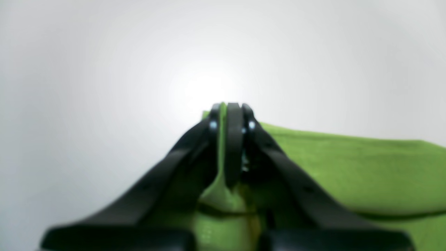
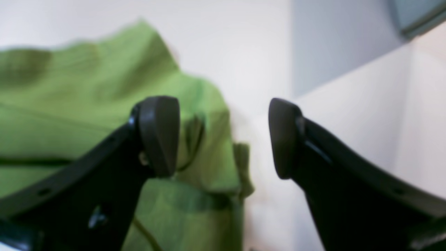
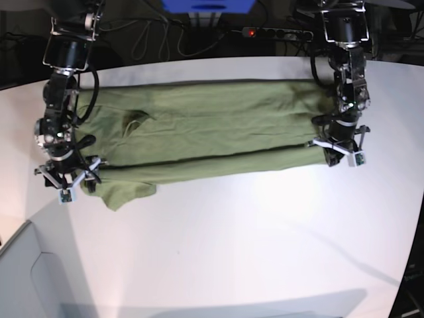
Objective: Fold the T-shirt properly
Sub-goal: 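Release the hem with both grippers, leaving the shirt folded in half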
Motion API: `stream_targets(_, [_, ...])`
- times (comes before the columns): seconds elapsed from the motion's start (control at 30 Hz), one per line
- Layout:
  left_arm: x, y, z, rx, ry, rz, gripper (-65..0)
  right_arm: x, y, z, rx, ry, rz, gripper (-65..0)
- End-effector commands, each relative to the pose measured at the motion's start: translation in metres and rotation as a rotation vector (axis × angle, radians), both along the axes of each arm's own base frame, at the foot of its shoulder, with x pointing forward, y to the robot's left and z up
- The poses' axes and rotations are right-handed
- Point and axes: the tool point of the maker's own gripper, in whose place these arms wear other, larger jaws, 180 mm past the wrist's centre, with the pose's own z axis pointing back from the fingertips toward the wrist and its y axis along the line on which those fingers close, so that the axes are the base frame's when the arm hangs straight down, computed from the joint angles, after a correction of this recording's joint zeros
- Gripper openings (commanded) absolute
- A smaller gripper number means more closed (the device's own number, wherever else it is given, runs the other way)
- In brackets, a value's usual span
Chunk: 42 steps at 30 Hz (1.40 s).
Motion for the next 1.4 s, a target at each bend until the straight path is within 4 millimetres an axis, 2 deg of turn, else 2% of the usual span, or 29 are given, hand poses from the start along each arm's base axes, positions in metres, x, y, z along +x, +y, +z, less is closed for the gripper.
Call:
stream_targets(0.0, [0.008,0.007,0.016,0.023,-0.050,0.007,-65.0,0.011,-0.002,0.022,-0.014,-0.071,0.011,-26.0])
stream_targets(0.03, [0.008,0.007,0.016,0.023,-0.050,0.007,-63.9,0.011,-0.001,0.025,-0.015,-0.078,0.014,-26.0])
stream_targets(0.2, [0.007,0.008,0.015,0.023,-0.048,0.008,-45.3,0.012,-0.001,0.026,-0.021,-0.056,0.010,-26.0])
stream_targets(0.3, [0.007,0.008,0.015,0.023,-0.048,0.008,-41.6,0.012,-0.001,0.026,-0.021,-0.056,0.010,-26.0])
stream_targets(0.7, [0.007,0.006,0.014,0.017,-0.050,0.011,-42.0,0.011,-0.001,0.025,-0.022,-0.055,0.009,-26.0])
stream_targets(0.8, [0.008,0.005,0.016,0.017,-0.054,0.010,-50.4,0.016,-0.001,0.030,-0.021,-0.067,0.009,-26.0])
stream_targets(0.87, [0.011,0.003,0.024,0.021,-0.076,0.003,-56.3,0.019,-0.001,0.032,-0.021,-0.072,0.008,-26.0])
stream_targets(0.93, [0.014,0.001,0.032,0.025,-0.099,-0.005,-58.9,0.019,-0.001,0.033,-0.020,-0.073,0.008,-26.0])
stream_targets(1.03, [0.017,-0.001,0.040,0.028,-0.119,-0.012,-59.4,0.020,-0.001,0.033,-0.020,-0.075,0.008,-26.0])
stream_targets(1.3, [0.010,-0.002,0.033,0.026,-0.099,-0.011,-58.9,0.020,-0.001,0.033,-0.020,-0.075,0.008,-26.0])
stream_targets(1.37, [0.010,-0.001,0.032,0.026,-0.096,-0.011,-56.4,0.020,-0.001,0.033,-0.020,-0.075,0.008,-26.0])
